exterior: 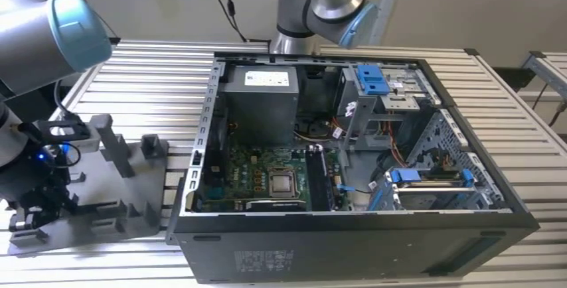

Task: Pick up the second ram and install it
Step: 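Pick up the second ram and move it above second insertion slot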

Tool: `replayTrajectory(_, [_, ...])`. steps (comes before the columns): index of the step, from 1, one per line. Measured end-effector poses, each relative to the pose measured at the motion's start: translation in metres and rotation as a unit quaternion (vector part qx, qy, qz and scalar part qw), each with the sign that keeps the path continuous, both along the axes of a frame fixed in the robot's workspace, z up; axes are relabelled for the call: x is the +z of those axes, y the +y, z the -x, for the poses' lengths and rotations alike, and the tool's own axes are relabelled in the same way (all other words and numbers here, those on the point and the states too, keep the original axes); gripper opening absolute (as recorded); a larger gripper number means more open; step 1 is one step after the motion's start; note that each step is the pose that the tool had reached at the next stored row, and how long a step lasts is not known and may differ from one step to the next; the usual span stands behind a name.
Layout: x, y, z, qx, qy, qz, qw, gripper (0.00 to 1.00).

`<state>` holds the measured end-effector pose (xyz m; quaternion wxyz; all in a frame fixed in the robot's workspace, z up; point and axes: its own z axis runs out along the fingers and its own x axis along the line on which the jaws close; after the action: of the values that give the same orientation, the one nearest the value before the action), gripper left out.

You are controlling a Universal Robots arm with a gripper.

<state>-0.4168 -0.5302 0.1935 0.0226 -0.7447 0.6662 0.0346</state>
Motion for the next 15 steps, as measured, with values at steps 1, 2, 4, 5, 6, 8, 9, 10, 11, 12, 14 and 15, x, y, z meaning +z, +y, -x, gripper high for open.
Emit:
replayTrajectory(1, [0.0, 0.0, 0.0001, 0.0, 0.0, 0.0, 1.0, 0.15])
replayTrajectory(2, [0.0, 0.0, 0.0001, 0.0, 0.0, 0.0, 1.0, 0.15])
replayTrajectory(4, [0.0, 0.0, 0.0002, 0.0, 0.0, 0.0, 1.0, 0.15])
replayTrajectory(5, [0.0, 0.0, 0.0003, 0.0, 0.0, 0.0, 1.0, 0.15])
replayTrajectory(6, [0.0001, 0.0, 0.0003, 0.0, 0.0, 0.0, 1.0, 0.15])
replayTrajectory(8, [0.0, 0.0, 0.0004, 0.0, 0.0, 0.0, 1.0, 0.15])
replayTrajectory(9, [0.0, 0.0, 0.0004, 0.0, 0.0, 0.0, 1.0, 0.15])
replayTrajectory(10, [0.0002, 0.0, 0.0004, 0.0, -0.0001, 0.0, 1.0, 0.15])
replayTrajectory(11, [0.0013, -0.0001, 0.0005, 0.0, 0.0001, 0.0, 1.0, 0.15])
replayTrajectory(12, [0.003, 0.0, 0.0005, -0.001, 0.0, 0.0, 1.0, 0.15])
replayTrajectory(14, [0.0069, 0.0, 0.0004, -0.002, 0.0, 0.0, 1.0, 0.15])
replayTrajectory(15, [0.0086, 0.0, 0.0004, -0.003, 0.0, 0.0, 1.0, 0.15])
